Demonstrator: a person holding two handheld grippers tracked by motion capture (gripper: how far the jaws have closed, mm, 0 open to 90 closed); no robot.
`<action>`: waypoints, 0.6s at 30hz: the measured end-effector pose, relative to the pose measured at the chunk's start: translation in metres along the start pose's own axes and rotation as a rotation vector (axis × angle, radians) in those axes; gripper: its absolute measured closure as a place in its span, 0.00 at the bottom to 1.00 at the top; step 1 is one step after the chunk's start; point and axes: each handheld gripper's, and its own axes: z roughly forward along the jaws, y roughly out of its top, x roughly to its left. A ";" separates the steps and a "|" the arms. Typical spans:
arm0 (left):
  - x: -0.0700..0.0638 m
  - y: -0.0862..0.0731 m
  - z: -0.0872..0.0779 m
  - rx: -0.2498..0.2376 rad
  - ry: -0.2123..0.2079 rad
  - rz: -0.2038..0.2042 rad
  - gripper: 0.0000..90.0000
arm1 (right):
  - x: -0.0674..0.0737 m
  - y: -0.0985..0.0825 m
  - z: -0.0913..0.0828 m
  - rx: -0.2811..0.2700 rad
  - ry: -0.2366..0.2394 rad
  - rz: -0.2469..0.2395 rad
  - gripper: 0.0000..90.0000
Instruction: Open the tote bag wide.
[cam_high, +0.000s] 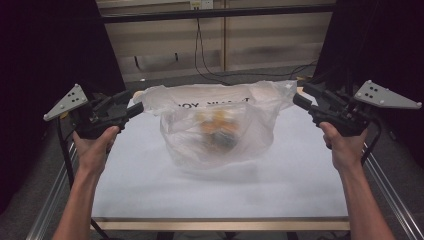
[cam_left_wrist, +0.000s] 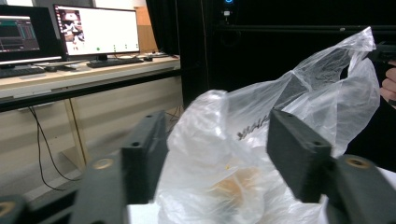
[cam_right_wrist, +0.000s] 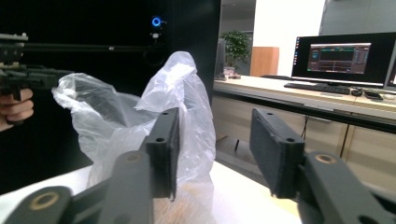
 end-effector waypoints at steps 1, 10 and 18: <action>-0.003 -0.002 -0.004 -0.002 0.009 -0.001 0.37 | 0.002 -0.001 -0.001 0.000 0.006 0.007 0.46; -0.008 -0.007 0.000 0.031 0.026 0.020 0.33 | 0.026 -0.016 0.012 0.083 0.071 0.001 0.31; 0.005 -0.018 0.043 0.144 -0.014 0.002 0.34 | 0.048 -0.014 0.071 0.112 0.199 -0.001 0.35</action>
